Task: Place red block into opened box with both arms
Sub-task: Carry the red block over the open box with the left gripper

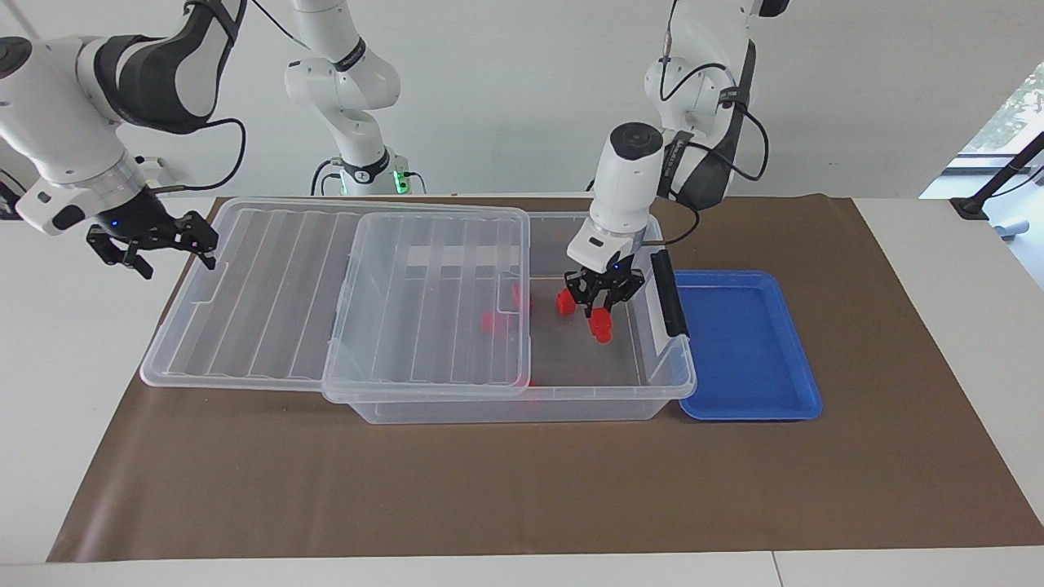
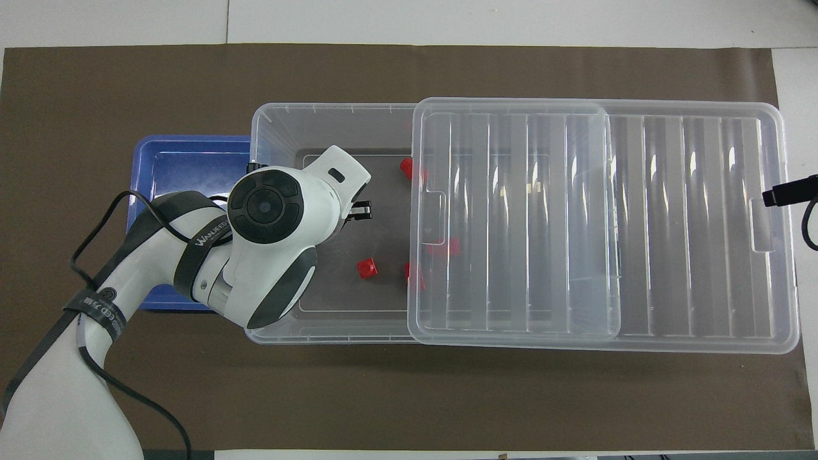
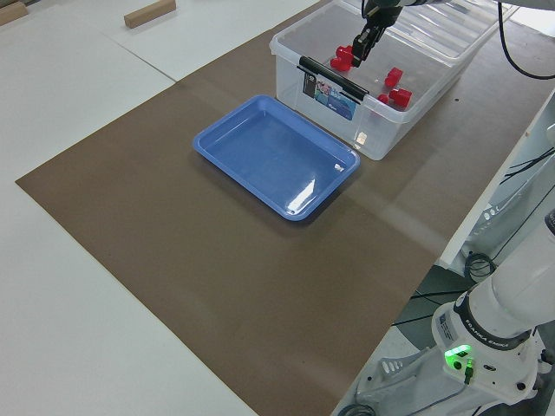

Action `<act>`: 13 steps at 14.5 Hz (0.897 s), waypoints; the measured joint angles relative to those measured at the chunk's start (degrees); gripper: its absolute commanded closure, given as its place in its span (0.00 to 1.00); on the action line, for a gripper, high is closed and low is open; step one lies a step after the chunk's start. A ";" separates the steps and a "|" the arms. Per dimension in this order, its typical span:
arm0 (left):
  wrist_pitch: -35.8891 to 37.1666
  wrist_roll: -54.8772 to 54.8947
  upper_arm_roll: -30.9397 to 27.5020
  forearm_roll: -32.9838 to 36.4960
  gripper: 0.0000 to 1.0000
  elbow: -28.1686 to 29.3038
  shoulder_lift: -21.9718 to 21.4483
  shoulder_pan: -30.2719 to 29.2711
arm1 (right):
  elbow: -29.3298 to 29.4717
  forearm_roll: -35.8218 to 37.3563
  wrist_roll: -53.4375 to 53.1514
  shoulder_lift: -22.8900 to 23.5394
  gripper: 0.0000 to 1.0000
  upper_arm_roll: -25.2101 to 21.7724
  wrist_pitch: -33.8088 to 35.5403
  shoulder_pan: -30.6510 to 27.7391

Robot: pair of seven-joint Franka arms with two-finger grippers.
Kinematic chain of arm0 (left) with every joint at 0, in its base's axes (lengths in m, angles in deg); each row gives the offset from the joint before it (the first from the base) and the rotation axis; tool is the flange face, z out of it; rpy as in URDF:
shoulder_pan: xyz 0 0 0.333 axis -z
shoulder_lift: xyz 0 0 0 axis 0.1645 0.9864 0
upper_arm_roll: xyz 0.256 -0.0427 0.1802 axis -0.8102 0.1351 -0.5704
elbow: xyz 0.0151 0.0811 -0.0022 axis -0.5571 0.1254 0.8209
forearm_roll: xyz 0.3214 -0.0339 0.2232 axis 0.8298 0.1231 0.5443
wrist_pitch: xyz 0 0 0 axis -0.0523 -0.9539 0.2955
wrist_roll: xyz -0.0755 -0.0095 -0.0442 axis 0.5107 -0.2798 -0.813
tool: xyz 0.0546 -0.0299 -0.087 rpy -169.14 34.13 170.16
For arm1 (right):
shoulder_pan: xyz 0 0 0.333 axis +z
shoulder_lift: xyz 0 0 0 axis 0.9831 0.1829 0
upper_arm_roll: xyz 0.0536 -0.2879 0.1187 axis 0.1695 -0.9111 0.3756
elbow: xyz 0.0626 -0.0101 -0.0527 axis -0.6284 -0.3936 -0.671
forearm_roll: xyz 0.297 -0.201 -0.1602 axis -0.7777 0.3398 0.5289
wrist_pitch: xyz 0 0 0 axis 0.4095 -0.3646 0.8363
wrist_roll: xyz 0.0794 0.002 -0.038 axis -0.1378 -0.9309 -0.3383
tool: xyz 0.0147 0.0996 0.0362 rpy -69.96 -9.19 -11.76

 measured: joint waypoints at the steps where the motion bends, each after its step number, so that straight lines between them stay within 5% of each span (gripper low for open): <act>1: -1.14 -0.01 -0.12 0.79 1.00 0.02 1.65 -0.01 | 1.26 0.00 -2.72 -0.28 0.00 0.05 2.30 1.44; 3: -3.64 -0.85 -0.17 2.33 1.00 0.02 4.92 -0.01 | 2.88 0.00 -9.57 -1.29 0.00 0.17 5.83 4.75; 4: -4.41 -1.33 -0.18 2.49 0.74 0.01 6.21 -0.01 | 3.12 0.00 -12.11 -1.84 0.00 0.25 6.44 6.36; 5: -4.83 -1.60 -0.21 2.52 0.30 0.01 7.02 -0.04 | 3.14 0.00 -13.64 -2.23 0.00 0.35 6.73 7.51; 6: -5.15 -1.71 -0.24 2.53 0.00 -0.01 7.40 -0.11 | 3.14 0.00 -14.45 -2.38 0.00 0.48 6.94 8.06; 13: -5.19 -1.72 -0.49 2.60 0.00 -1.03 5.56 -1.01 | 2.74 0.00 -14.57 -2.34 0.00 0.01 6.97 7.57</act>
